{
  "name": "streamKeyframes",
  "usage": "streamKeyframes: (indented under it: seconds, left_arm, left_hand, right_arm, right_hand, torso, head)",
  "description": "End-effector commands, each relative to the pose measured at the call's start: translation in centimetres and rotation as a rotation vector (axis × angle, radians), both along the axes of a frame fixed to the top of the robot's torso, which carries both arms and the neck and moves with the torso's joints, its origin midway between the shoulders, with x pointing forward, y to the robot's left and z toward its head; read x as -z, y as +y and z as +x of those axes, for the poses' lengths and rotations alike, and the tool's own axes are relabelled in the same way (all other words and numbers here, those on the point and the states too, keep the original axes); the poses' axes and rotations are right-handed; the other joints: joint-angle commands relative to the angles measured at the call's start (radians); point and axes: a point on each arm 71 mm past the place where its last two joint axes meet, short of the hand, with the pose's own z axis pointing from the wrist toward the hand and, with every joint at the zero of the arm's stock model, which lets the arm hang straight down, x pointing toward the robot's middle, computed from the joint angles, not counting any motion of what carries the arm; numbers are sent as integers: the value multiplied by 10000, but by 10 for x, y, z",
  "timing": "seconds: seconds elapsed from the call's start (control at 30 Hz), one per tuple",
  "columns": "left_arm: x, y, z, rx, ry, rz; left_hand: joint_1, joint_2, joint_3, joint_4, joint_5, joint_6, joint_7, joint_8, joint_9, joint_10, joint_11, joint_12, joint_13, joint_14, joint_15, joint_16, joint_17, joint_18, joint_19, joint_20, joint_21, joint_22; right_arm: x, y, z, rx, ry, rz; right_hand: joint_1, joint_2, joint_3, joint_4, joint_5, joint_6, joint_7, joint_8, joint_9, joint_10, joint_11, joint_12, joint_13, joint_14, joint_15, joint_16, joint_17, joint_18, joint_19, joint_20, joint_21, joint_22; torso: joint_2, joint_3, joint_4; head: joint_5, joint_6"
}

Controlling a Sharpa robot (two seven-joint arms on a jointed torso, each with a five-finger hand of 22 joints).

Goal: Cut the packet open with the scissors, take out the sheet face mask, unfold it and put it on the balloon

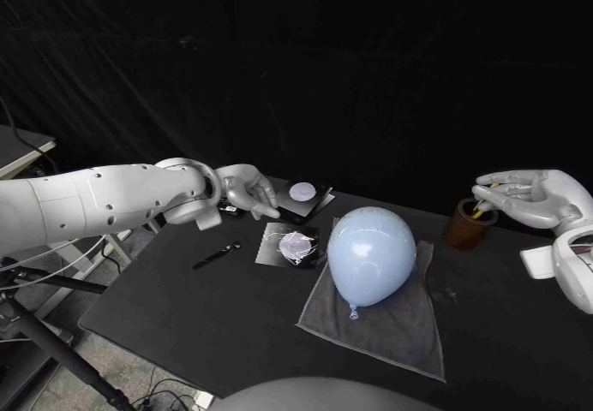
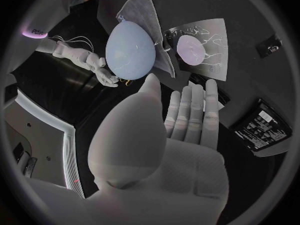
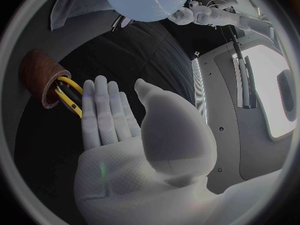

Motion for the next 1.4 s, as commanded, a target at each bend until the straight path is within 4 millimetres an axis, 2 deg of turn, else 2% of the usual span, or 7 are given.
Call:
streamKeyframes:
  seconds: [0.03, 0.27, 0.37, 0.47, 0.53, 0.9, 1.4]
  left_arm:
    - [0, -12, 6, 760, -974, 1108]
    - [15, -45, 17, 1617, -1558, 2266]
    - [19, -52, 20, 1689, -1757, 2624]
    - [22, -55, 22, 1694, -1990, 2998]
    - [23, -56, 23, 1737, -2129, 3310]
    - [41, -66, 20, 2060, -1915, 4430]
    - [60, -69, 25, 1830, -1800, 4992]
  left_hand:
    - [-44, -183, 84, 9, -12, 52, -69, -87, -123, -259, 130, 13, -73, -631, 200, -347, -273, -19, -369, 134, -273, -150]
    - [-238, -656, -306, 54, -4, -298, -206, -252, -440, -1082, 502, -121, -393, -1954, 639, -828, -917, -208, -1310, 431, -1123, -631]
    - [-363, -1008, -946, 77, 18, -878, 408, -264, -527, -1504, 543, -14, -464, -2478, 735, -863, -1129, -489, -1747, 440, -1529, -862]
    - [-419, -1200, -1321, 89, 36, -1252, 239, -49, -499, -1875, 694, 155, -479, -2860, 879, -781, -1237, -619, -1849, 432, -1697, -975]
    - [-454, -1280, -1563, 97, 41, -1558, 535, 218, -447, -2038, 659, 415, -455, -3023, 873, -599, -1302, -670, -1869, 425, -1797, -1052]
    - [-691, -1557, -2139, 97, 50, -2188, 857, 934, -357, -2708, 599, 993, -440, -3298, 833, 6, -1433, -546, -1851, 397, -1974, -1185]
    - [-488, -1479, -2038, 101, 49, -2513, 927, 1406, -337, -3044, 653, 1514, -380, -3608, 858, 416, -1521, -475, -1874, 400, -2082, -1223]
  right_arm:
    - [0, 1, -1, -155, 37, -1]
    - [1, 2, -1, -212, 46, -37]
    - [1, 3, -1, -234, 40, -50]
    - [1, 3, -1, -249, 35, -61]
    - [1, 3, -1, -258, 30, -75]
    - [2, 6, -3, -358, -2, -159]
    - [3, 7, -4, -410, 43, -173]
  right_hand:
    - [85, -22, -58, -29, 12, 33, 175, -44, -11, 36, 57, -64, -16, -11, 69, -58, -4, 89, 23, 49, -60, -13]
    - [115, -19, -56, -44, 12, 45, 173, -48, -15, 38, 55, -72, -34, -8, 68, -71, -5, 90, 27, 51, -69, -22]
    - [115, -19, -56, -44, 12, 45, 173, -48, -15, 38, 55, -72, -34, -8, 68, -71, -5, 90, 27, 51, -69, -22]
    - [128, -23, -59, -52, 12, 43, 176, -55, -19, 33, 58, -80, -46, -12, 70, -81, -6, 90, 25, 52, -76, -28]
    - [128, -23, -59, -52, 12, 43, 176, -55, -19, 33, 58, -80, -46, -12, 70, -81, -6, 90, 25, 52, -76, -28]
    - [152, -44, -77, -69, 11, 35, 186, -77, -32, 20, 69, -101, -80, -29, 80, -114, -12, 88, 17, 59, -98, -47]
    - [150, -44, -85, -67, 11, 33, 190, -84, -36, 19, 73, -106, -90, -35, 84, -125, -14, 88, 14, 62, -106, -54]
  torso:
    - [7, 4, -6]
    - [8, -1, -13]
    - [6, 3, -11]
    - [1, 7, -9]
    - [-2, 3, -2]
    - [2, 4, -3]
    - [5, -2, -13]
  head:
    - [-95, 7]
    - [-187, 5]
    - [-206, 7]
    - [-213, 11]
    - [-248, -3]
    - [-262, -23]
    - [-316, -50]
